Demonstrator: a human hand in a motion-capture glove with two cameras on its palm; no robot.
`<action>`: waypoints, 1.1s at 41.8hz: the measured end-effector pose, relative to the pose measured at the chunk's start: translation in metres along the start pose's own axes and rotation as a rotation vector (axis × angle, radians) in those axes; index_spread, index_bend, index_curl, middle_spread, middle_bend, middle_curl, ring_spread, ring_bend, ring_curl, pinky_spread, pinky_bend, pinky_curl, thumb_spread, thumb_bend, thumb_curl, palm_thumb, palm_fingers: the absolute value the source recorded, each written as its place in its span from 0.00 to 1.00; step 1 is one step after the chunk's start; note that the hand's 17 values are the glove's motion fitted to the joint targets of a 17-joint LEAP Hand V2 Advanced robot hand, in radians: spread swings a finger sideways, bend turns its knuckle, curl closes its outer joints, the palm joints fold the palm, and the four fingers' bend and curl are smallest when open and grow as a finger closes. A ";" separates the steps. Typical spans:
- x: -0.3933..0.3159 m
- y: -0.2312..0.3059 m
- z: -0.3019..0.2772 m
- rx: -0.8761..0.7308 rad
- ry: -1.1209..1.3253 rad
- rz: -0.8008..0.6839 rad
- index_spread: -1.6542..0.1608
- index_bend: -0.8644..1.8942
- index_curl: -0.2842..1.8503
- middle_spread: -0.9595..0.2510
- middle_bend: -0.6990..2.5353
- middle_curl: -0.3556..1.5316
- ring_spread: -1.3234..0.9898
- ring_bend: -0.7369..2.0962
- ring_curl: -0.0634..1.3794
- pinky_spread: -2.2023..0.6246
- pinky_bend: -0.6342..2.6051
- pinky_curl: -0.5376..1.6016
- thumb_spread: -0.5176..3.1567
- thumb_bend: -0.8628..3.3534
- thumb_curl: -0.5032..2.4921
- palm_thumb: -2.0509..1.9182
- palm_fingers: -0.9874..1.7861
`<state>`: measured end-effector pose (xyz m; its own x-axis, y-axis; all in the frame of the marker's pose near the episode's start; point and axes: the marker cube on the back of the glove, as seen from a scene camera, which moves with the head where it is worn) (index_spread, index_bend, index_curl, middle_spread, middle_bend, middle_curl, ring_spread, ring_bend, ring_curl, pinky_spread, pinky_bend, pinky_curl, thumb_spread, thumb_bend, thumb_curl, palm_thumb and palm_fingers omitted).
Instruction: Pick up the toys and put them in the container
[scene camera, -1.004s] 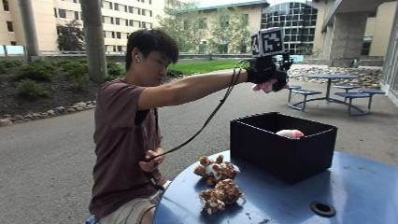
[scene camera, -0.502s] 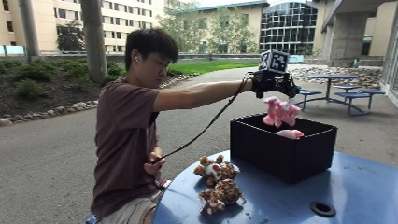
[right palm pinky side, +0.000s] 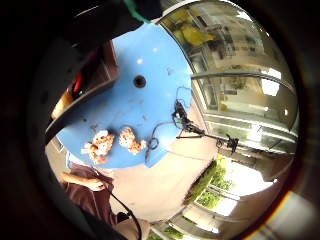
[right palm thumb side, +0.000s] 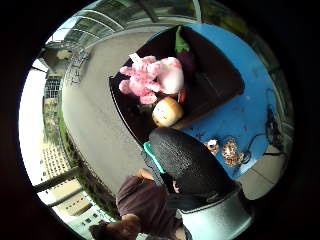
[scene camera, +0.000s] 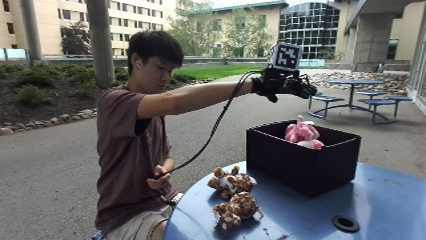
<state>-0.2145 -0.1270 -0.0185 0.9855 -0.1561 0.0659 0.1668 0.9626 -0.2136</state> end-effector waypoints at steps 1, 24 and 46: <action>0.009 0.006 0.001 -0.004 0.005 0.005 0.78 0.33 0.27 0.78 0.25 0.38 0.58 0.40 0.22 0.79 0.50 0.42 0.45 0.19 0.29 0.50 0.23; 0.200 0.118 0.103 0.005 0.018 0.239 0.78 0.34 0.22 0.76 0.27 0.35 0.57 0.41 0.24 0.79 0.48 0.41 0.46 0.19 0.26 0.50 0.31; 0.192 0.118 0.376 -0.058 -0.127 0.164 0.81 0.38 0.20 0.71 0.37 0.41 0.47 0.57 0.28 0.68 0.49 0.39 0.54 0.27 0.29 0.62 0.67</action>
<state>-0.0173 0.0403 0.3354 0.9885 0.0346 0.1475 0.0094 0.9577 -0.2875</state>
